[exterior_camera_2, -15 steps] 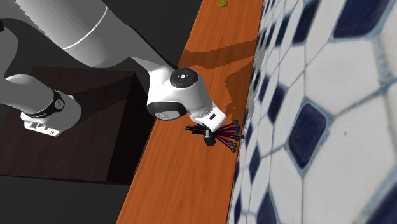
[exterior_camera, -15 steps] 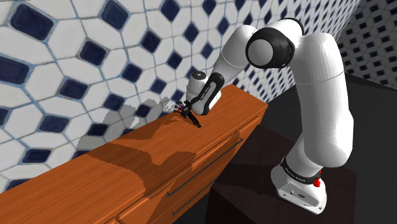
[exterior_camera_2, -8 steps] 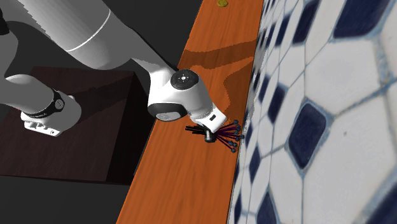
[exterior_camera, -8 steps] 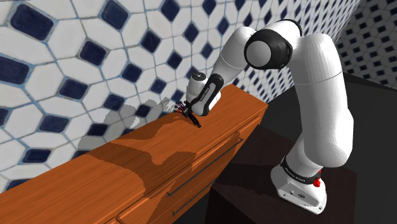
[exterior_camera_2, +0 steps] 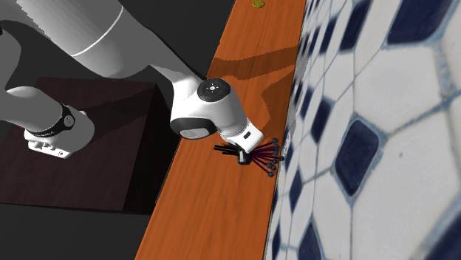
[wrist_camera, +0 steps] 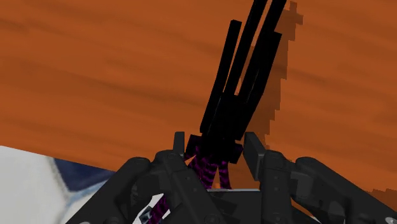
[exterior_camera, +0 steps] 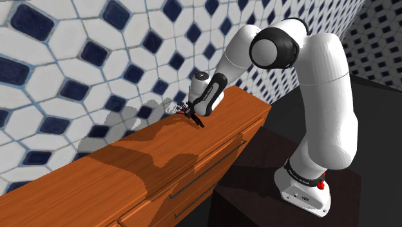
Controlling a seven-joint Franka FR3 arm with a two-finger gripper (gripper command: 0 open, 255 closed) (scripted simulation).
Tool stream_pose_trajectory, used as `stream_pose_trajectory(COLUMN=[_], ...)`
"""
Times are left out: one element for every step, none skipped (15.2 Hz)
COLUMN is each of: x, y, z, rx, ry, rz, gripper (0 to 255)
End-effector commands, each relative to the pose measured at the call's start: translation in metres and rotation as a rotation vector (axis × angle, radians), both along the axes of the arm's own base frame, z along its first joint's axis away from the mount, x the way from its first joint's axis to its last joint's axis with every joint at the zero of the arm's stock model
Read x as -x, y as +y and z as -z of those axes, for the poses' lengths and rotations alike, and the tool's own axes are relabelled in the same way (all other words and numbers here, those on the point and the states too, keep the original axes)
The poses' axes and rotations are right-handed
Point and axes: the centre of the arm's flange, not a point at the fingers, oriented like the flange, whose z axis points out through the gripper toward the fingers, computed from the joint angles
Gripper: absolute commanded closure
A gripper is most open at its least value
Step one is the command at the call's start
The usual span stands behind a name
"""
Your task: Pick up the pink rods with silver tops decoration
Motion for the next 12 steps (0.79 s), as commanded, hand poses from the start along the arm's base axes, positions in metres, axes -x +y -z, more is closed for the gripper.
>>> stream_pose_trajectory(x=[-0.001,-0.001,-0.001,-0.001,-0.001,-0.001,-0.001,-0.001,-0.001,-0.001,-0.001,-0.001], y=[0.0,0.0,0.0,0.0,0.0,0.0,0.0,0.0,0.0,0.0,0.0,0.0], z=[-0.011,-0.016,-0.021,-0.026,-0.032,-0.037,-0.042,-0.047,-0.053,-0.058,-0.063,-0.069], rx=[0.0,0.0,0.0,0.0,0.0,0.0,0.0,0.0,0.0,0.0,0.0,0.0], ry=[0.0,0.0,0.0,0.0,0.0,0.0,0.0,0.0,0.0,0.0,0.0,0.0], rz=[0.0,0.0,0.0,0.0,0.0,0.0,0.0,0.0,0.0,0.0,0.0,0.0], gripper=[255,255,255,255,255,255,255,255,255,255,255,255])
